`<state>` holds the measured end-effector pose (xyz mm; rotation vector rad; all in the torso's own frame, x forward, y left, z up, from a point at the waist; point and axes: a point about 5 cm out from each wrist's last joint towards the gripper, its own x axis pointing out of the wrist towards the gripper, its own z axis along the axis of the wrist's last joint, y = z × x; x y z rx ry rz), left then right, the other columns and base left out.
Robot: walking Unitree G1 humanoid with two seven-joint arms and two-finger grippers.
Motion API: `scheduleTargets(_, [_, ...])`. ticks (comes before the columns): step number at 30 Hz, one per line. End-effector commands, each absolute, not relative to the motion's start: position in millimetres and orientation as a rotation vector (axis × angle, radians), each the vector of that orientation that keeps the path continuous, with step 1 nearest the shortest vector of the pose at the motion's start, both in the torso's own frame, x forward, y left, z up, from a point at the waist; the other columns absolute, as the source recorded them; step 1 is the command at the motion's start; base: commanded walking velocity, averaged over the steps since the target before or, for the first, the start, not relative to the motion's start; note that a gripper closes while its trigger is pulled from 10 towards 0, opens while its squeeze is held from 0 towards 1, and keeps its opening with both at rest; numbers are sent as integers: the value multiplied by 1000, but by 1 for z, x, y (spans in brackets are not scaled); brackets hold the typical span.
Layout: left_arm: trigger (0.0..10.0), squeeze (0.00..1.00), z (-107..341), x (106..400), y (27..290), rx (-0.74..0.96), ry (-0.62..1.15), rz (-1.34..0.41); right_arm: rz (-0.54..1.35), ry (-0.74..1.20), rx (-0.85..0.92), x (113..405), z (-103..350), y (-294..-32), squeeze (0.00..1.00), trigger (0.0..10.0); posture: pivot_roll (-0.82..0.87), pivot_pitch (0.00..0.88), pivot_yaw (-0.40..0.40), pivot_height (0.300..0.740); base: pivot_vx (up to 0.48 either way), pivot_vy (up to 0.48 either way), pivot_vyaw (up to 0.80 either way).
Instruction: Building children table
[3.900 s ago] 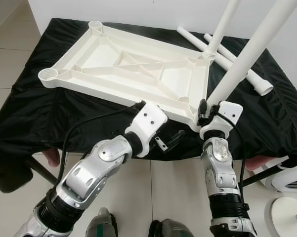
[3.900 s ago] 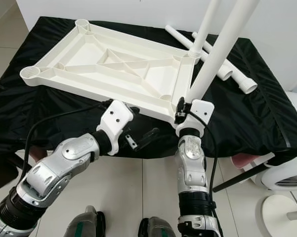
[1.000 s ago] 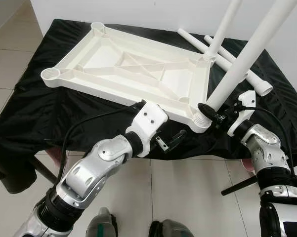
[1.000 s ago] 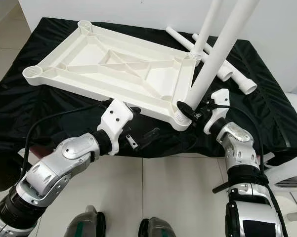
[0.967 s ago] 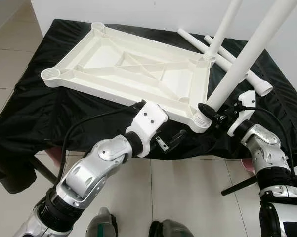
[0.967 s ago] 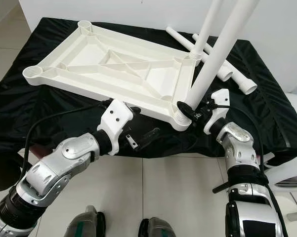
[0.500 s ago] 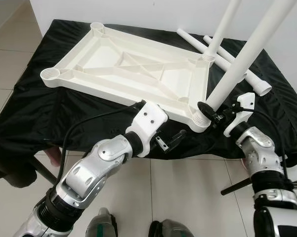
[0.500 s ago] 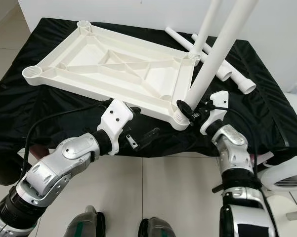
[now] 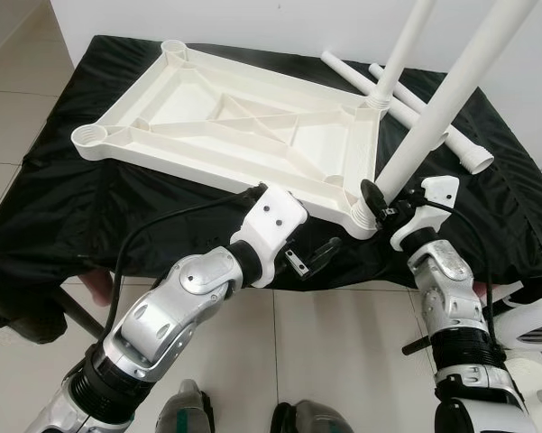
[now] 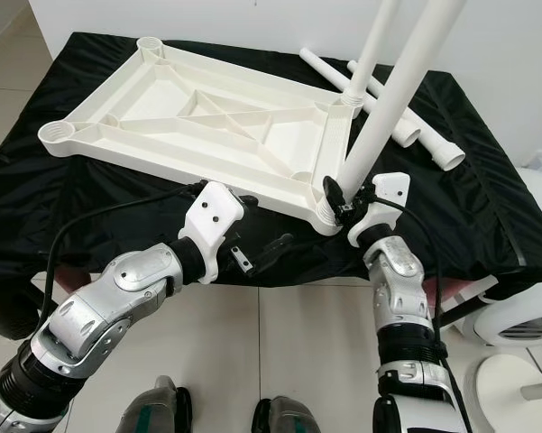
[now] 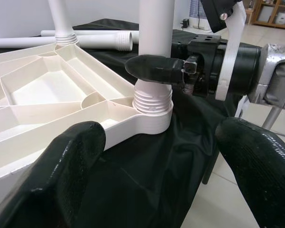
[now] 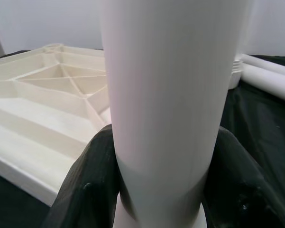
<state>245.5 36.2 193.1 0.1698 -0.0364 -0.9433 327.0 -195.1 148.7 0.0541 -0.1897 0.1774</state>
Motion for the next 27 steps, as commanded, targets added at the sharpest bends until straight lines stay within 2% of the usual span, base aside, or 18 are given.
scheduleTargets(1, [10000,0,193,238,30,173,-34,-1050,126,-192,66,325,148,-198,0,10000,59,55,-88,740,0,0,0])
scheduleTargets(16, [10000,0,191,238,30,182,-33,-1061,-289,-187,110,307,142,-183,0,10000,65,41,-91,740,0,0,0])
scheduleTargets(27, [10000,0,192,238,30,184,-35,-1064,-314,-190,103,307,145,-180,0,10000,64,33,-90,740,0,0,0])
